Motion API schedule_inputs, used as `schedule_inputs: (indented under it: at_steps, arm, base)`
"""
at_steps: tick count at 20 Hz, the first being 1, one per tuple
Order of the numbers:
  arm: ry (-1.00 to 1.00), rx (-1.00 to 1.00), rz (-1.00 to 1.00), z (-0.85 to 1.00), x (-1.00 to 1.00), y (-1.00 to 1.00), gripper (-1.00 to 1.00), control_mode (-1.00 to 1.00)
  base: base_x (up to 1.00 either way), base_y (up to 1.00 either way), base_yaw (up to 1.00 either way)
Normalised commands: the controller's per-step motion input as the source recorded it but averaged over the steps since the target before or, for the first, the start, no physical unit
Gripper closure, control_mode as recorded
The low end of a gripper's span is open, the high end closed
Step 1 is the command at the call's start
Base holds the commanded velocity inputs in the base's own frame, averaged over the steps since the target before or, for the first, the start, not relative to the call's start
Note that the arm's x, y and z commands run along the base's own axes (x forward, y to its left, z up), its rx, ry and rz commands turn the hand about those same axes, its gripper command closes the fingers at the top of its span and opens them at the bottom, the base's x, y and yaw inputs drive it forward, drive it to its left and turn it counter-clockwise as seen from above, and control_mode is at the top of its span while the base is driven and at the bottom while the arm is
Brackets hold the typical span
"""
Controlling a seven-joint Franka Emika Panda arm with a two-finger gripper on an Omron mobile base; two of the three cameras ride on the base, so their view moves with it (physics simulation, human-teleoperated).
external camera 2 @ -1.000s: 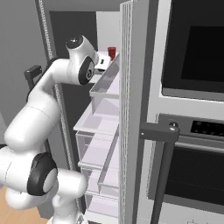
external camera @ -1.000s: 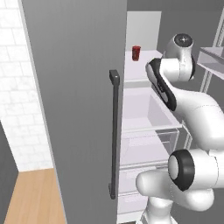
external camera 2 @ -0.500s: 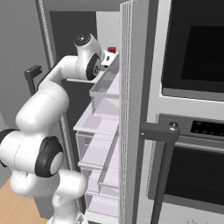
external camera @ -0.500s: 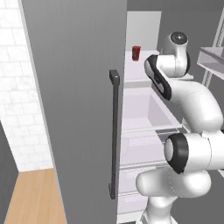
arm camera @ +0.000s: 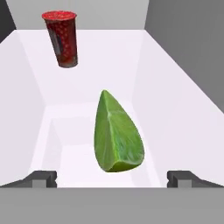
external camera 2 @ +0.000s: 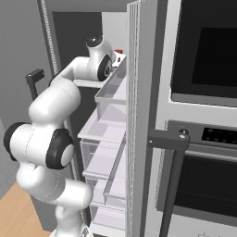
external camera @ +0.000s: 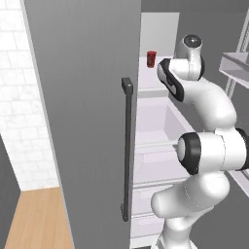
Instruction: Grab a lemon wedge from the fridge and one ice cube from the ice bowl, and put them in the glass of lemonade.
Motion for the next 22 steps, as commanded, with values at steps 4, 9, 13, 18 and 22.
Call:
schedule_inputs:
  at_steps: [4, 9, 13, 18, 22]
  arm:
    - [0.0, 0.0, 0.0, -0.15, 0.36, -0.13, -1.0, -1.0]
    - [0.0, 0.0, 0.0, -0.11, 0.43, -0.02, -1.0, -1.0]
    - [0.01, 0.0, 0.0, -0.04, 0.4, 0.0, -1.0, -1.0]
    - [0.09, 0.0, 0.0, -0.11, 0.04, -0.02, -1.0, -1.0]
    - [0.1, 0.0, -0.01, -0.27, -0.04, -0.07, -1.0, -1.0]
  base:
    - [0.0, 0.0, 0.0]
    - [0.0, 0.0, 0.0]
    - [0.0, 0.0, 0.0]
    - [0.0, 0.0, 0.0]
    - [0.0, 0.0, 0.0]
